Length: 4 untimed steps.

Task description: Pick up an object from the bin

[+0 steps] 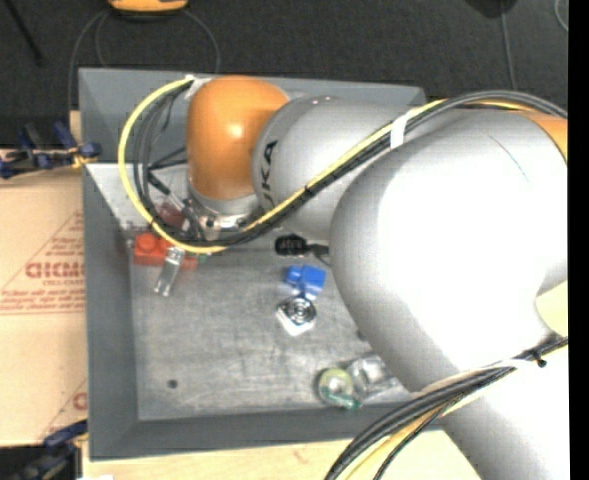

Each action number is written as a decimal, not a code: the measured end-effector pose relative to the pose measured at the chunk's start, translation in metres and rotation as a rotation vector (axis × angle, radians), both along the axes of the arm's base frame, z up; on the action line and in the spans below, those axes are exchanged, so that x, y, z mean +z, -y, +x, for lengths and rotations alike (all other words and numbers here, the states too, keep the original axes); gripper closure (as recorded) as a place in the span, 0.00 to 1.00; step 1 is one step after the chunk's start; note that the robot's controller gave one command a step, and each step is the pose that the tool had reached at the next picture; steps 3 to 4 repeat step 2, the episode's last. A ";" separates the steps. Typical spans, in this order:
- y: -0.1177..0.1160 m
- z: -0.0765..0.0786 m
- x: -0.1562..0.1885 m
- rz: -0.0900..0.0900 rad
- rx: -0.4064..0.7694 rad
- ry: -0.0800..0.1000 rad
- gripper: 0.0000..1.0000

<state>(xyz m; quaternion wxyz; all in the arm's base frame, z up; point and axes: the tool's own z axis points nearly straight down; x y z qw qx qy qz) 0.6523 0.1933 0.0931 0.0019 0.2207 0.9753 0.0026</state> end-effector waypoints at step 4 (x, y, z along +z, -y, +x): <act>-0.005 -0.009 0.122 -0.004 0.068 0.007 1.00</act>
Offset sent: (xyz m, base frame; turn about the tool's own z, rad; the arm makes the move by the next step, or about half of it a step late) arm 0.0000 0.0000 0.0000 0.0000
